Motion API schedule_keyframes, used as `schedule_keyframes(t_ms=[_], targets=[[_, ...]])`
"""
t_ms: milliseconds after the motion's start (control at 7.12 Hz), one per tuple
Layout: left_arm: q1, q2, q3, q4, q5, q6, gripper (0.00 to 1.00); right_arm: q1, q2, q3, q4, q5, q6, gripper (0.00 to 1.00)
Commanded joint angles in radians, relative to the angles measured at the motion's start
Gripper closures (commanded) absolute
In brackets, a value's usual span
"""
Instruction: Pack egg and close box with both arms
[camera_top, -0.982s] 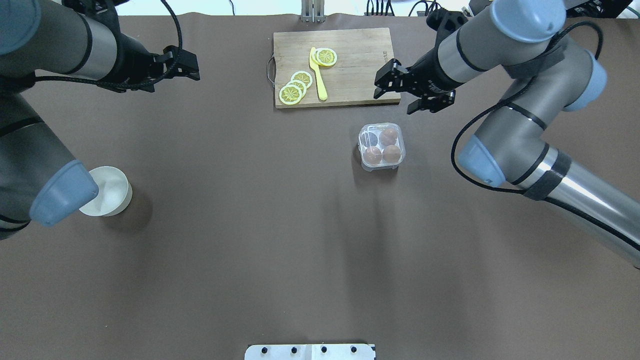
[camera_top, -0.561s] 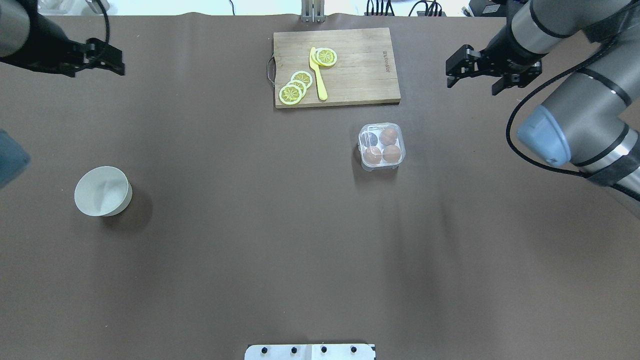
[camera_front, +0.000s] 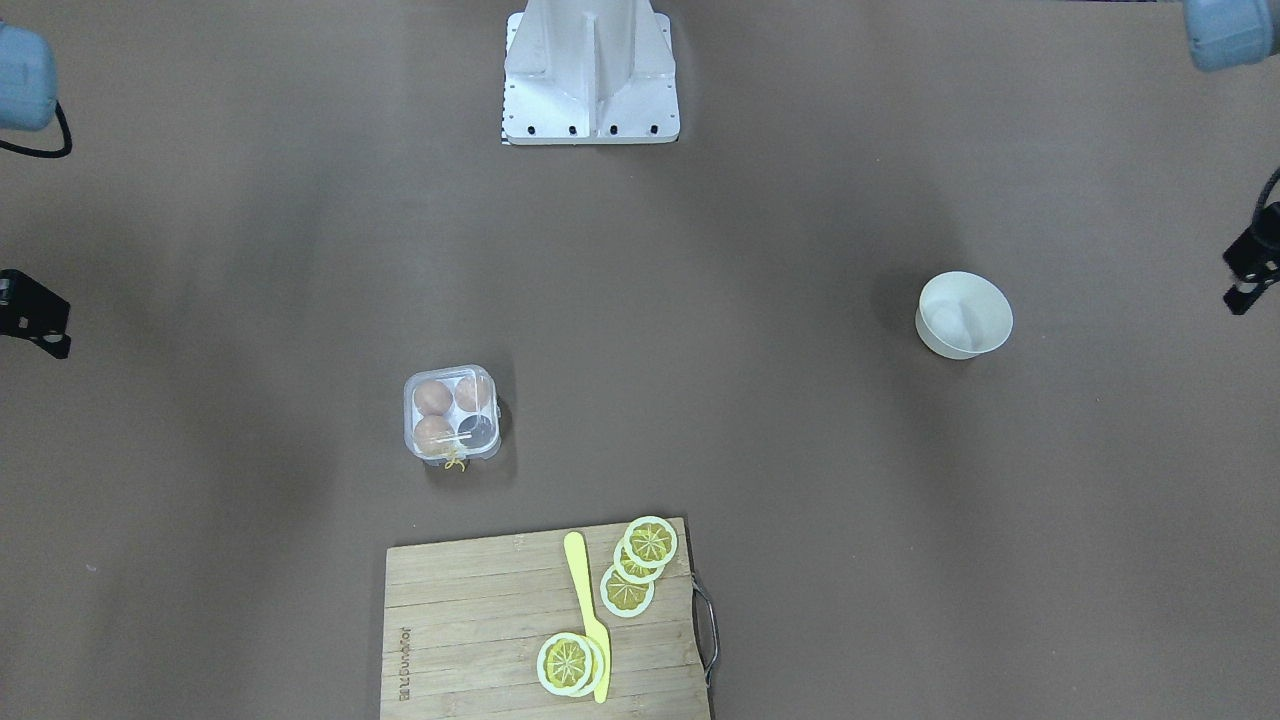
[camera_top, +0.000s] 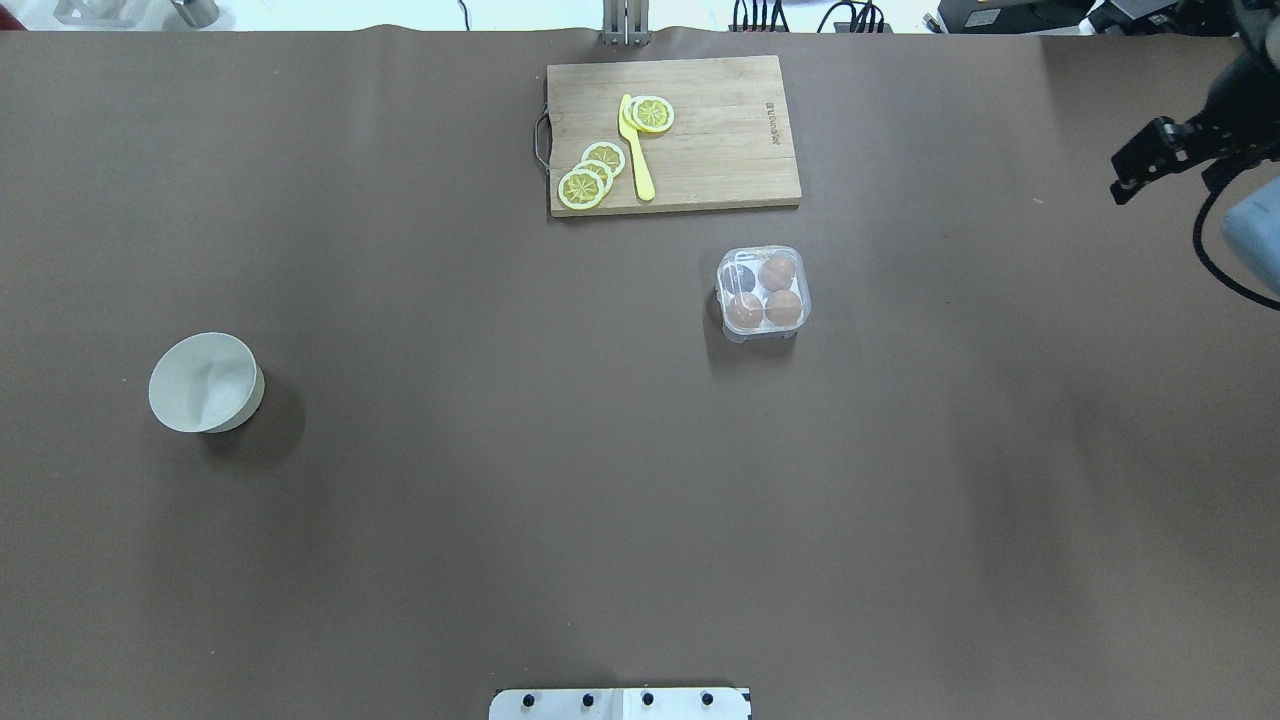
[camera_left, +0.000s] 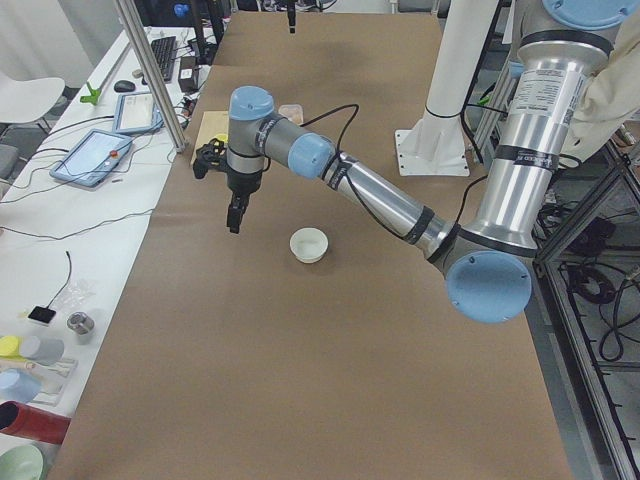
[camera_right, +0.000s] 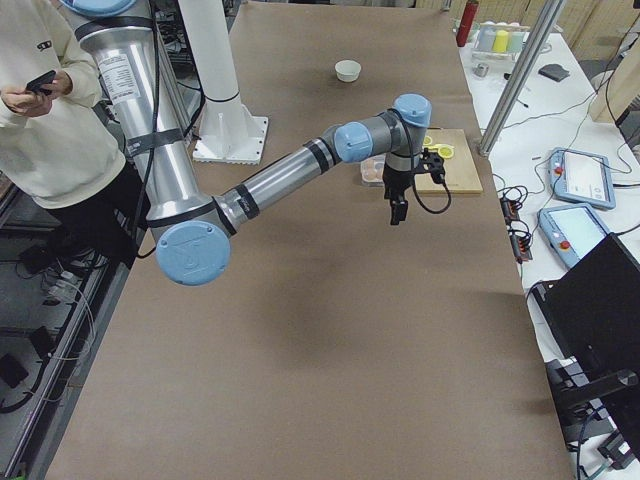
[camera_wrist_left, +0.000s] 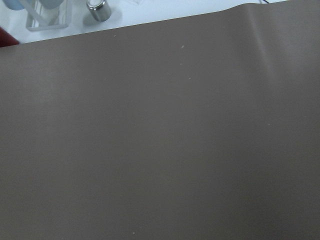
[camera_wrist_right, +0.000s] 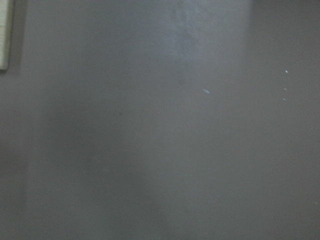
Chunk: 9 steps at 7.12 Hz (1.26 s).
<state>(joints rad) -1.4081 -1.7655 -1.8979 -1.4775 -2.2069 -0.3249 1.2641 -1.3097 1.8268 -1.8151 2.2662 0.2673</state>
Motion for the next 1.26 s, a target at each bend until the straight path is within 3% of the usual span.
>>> schedule_keyframes(t_ms=[0,561,1123], targets=[[-0.104,0.098,0.063,0.003,-0.047,0.205,0.02,0.166,-0.095,-0.081,-0.003,0.105,-0.223,0.00],[-0.170,0.211,0.126,-0.007,-0.051,0.214,0.02,0.261,-0.213,-0.103,-0.004,0.107,-0.309,0.00],[-0.184,0.227,0.143,-0.006,-0.051,0.213,0.02,0.267,-0.246,-0.095,0.005,0.105,-0.310,0.00]])
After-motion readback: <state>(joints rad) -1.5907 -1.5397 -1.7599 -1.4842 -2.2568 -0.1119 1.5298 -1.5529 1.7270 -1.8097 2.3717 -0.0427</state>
